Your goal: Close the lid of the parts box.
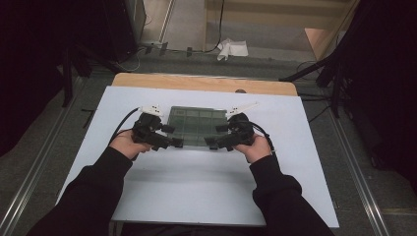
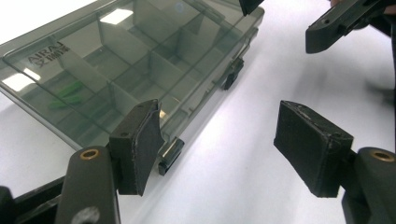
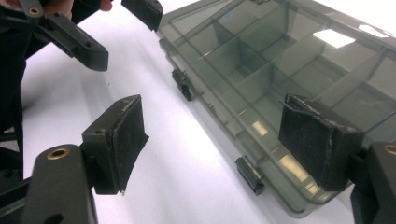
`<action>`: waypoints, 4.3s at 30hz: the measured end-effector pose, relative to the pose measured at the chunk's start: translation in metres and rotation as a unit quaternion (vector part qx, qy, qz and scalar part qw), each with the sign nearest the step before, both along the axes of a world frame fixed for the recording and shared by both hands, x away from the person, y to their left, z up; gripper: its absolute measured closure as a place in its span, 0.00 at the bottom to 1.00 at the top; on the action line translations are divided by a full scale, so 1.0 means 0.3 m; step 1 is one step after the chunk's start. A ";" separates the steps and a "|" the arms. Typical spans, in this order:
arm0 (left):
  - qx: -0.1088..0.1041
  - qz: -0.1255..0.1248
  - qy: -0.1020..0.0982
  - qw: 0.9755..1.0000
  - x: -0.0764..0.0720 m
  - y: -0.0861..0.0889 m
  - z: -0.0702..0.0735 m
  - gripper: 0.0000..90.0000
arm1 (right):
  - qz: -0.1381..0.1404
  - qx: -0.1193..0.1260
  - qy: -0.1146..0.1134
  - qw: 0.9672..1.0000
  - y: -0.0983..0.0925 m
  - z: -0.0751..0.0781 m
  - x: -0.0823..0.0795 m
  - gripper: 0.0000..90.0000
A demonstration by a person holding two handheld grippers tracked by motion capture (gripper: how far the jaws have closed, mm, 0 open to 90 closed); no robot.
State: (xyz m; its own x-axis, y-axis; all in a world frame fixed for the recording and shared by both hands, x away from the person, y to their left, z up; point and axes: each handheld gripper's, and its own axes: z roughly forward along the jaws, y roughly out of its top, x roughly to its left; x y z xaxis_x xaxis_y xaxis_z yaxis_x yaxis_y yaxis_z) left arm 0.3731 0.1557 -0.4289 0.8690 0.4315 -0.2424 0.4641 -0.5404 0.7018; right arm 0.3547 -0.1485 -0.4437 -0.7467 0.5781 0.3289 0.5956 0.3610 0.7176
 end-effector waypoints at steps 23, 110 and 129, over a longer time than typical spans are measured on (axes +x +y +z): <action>-0.001 -0.015 0.009 1.000 -0.071 0.022 -0.043 0.34 | 0.008 -0.003 -0.001 1.000 -0.043 -0.032 -0.089 0.25; 0.042 0.005 -0.016 0.999 -0.237 0.215 -0.101 0.34 | -0.026 -0.025 0.013 0.999 -0.289 -0.107 -0.322 0.24; 0.044 0.001 -0.014 0.999 -0.238 0.212 -0.105 0.34 | -0.026 -0.025 0.015 0.999 -0.288 -0.109 -0.320 0.24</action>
State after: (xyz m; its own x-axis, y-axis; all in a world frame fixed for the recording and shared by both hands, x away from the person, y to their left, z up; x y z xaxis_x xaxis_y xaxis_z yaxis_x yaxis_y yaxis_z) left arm 0.3016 0.2194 -0.4604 0.8741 0.4517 -0.1789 0.4460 -0.6001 0.6641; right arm 0.2588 -0.2351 -0.4764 -0.7051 0.6324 0.3208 0.6356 0.3629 0.6814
